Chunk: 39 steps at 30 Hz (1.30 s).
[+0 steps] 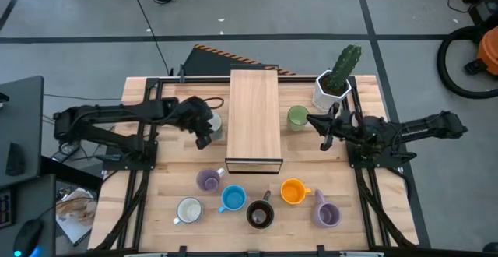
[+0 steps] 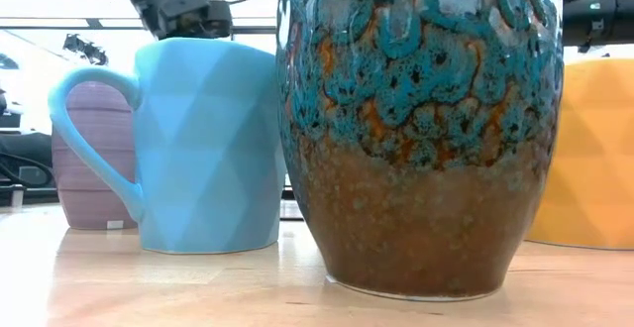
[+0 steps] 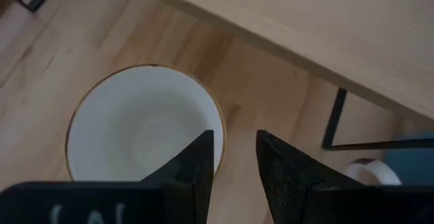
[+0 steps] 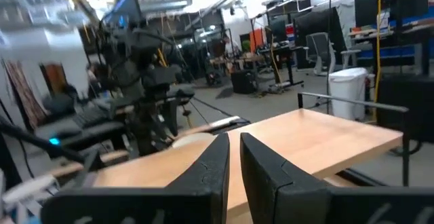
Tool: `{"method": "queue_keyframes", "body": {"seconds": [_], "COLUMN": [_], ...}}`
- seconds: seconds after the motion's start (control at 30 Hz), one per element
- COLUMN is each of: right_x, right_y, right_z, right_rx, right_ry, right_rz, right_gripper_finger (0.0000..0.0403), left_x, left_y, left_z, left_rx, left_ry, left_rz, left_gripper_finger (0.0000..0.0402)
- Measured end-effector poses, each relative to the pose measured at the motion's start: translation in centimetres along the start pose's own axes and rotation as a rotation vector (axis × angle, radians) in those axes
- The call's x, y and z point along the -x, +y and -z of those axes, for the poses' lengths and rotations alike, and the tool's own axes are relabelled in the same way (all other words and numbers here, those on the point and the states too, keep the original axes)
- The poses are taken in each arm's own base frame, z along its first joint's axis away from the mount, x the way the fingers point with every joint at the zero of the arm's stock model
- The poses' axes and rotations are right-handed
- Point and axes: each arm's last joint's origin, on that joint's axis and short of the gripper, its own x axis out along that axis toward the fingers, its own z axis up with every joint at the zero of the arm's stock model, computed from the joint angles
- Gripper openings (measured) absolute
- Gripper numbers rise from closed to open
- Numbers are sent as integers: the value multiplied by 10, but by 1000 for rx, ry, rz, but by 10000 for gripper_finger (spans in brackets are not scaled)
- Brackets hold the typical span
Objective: Place coffee mugs
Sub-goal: Put the blue mug on the shelf
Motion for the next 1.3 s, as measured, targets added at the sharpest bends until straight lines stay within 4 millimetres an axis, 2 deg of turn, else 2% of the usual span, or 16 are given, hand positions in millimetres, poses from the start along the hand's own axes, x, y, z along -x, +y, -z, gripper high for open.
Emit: {"method": "queue_keyframes", "body": {"seconds": [0.13,0.37,0.53,0.77,0.93,1.1,1.3], "right_x": [-5,-10,-12,-12,-13,-13,-13], "right_y": [1,1,-3,-4,-4,-4,-4], "right_z": [-4,-4,0,0,0,0,0], "right_rx": [69,130,192,209,208,209,190], "right_ry": [29,82,128,130,131,132,132], "right_rz": [10,-84,-86,-139,-150,-150,-149], "right_gripper_finger": [51,96,121,124,123,122,122], "left_x": [-11,-29,-48,-69,-79,-81,-73], "left_y": [-2,-3,2,7,8,8,12], "left_z": [-11,-28,-25,-19,-15,-12,-18], "left_rx": [-24,-46,-41,-87,-96,-143,-198], "left_ry": [68,152,226,319,369,404,439], "left_rz": [-24,-65,-95,-157,-165,-151,-99], "left_gripper_finger": [135,211,219,196,166,118,39]}}
